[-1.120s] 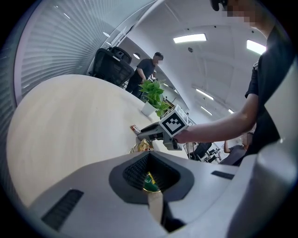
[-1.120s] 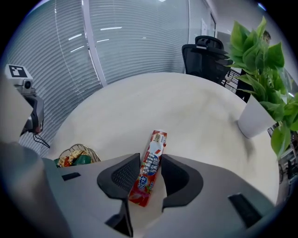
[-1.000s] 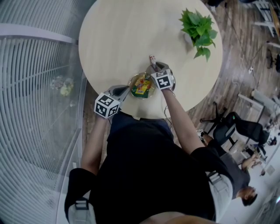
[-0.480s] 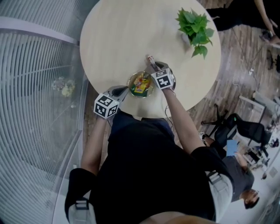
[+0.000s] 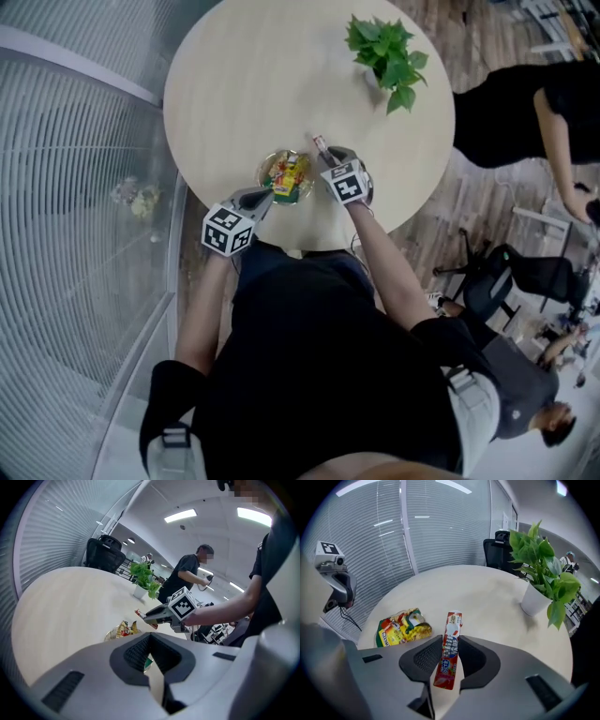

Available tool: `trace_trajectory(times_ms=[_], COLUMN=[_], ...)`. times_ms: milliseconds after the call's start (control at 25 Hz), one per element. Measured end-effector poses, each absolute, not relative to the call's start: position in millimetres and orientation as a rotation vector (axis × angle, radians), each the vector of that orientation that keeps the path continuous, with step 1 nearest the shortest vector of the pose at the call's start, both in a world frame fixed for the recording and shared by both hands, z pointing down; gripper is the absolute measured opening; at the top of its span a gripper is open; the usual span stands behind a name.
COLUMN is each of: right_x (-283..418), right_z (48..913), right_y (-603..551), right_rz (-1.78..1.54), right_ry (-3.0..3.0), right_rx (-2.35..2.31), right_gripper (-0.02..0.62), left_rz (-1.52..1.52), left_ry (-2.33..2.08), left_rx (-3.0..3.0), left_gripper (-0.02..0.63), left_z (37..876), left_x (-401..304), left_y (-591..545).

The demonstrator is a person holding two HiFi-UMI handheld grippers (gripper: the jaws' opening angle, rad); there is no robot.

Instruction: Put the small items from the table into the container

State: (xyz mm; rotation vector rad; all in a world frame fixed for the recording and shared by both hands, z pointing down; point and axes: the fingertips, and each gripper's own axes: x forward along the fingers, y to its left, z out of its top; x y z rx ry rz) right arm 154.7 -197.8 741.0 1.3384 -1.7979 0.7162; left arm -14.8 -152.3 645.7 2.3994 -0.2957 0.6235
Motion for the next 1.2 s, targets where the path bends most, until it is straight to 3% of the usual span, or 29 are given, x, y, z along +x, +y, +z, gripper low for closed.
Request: trace_trajectory(times_ms=[520,1200], right_x=[150,156], right_z=[743,739], right_y=[-73,-44], right_rz=[0.702,0.683], right_ry=[-1.914,-1.966], right_rx=[1.205,1.199], right_gripper=[0.120,0.120], left_rz=[0.628,0.595], left_ry=[-0.449,-0.526], left_rx=[2.431,2.424], left_gripper=[0.000,0.000], left_z=[630,623], left_x=[8,10], left_y=[-82,-29])
